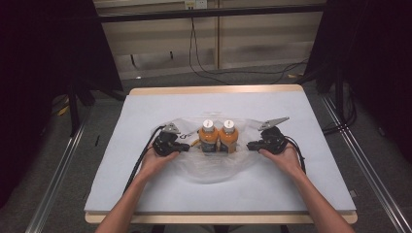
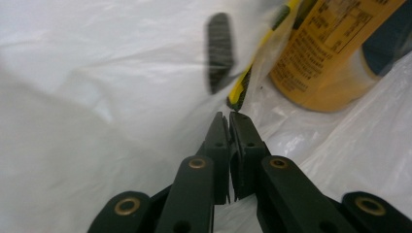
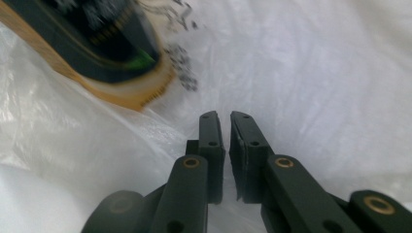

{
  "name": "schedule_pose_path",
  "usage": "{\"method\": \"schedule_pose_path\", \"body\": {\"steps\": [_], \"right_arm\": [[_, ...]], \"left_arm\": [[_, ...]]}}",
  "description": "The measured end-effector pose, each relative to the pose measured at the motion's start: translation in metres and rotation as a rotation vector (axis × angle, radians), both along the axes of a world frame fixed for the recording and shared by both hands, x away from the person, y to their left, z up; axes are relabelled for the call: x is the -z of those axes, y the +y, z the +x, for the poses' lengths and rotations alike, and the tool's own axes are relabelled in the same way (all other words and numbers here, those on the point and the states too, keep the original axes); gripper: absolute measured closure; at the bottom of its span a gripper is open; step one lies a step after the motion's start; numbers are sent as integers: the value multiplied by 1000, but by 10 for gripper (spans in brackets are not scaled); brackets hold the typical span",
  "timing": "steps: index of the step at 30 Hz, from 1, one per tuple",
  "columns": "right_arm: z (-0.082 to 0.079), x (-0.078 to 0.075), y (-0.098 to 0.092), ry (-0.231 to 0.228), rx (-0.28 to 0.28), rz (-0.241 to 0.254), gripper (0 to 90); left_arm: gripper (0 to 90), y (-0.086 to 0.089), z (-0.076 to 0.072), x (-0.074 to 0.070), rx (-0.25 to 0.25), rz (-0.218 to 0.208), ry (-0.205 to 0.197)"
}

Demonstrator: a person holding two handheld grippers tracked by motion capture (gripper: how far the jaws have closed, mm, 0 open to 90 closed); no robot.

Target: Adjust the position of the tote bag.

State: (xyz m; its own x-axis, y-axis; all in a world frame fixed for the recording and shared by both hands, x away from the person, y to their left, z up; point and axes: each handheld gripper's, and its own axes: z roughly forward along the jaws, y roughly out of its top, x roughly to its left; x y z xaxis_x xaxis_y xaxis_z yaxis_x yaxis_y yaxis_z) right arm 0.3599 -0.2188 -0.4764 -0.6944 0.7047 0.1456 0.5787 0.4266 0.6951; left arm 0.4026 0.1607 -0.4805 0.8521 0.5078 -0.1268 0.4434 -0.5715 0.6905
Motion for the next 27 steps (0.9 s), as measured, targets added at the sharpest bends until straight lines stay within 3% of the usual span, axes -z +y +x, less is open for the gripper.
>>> {"method": "schedule_pose_path", "body": {"steps": [3,4,6,11,17,22,27], "right_arm": [[0,3,-7,16,17,-6,846],[0,4,-13,18,35,-21,849],[-1,4,-19,33,64,-21,872],[-4,4,-32,37,90,-32,900],[-20,4,-50,17,106,-48,900],[-32,3,-58,18,97,-39,900],[-38,3,-57,-5,92,-61,900]], "left_arm": [[878,6,0,-1,-15,22,-11],[878,12,0,-2,-19,52,-33],[880,19,-1,-4,-27,70,-33],[900,34,-2,-3,-38,67,-37],[900,49,-11,-7,-23,117,-32],[900,60,-24,-7,-11,95,-20],[900,64,-37,-7,-3,92,-32]]}}
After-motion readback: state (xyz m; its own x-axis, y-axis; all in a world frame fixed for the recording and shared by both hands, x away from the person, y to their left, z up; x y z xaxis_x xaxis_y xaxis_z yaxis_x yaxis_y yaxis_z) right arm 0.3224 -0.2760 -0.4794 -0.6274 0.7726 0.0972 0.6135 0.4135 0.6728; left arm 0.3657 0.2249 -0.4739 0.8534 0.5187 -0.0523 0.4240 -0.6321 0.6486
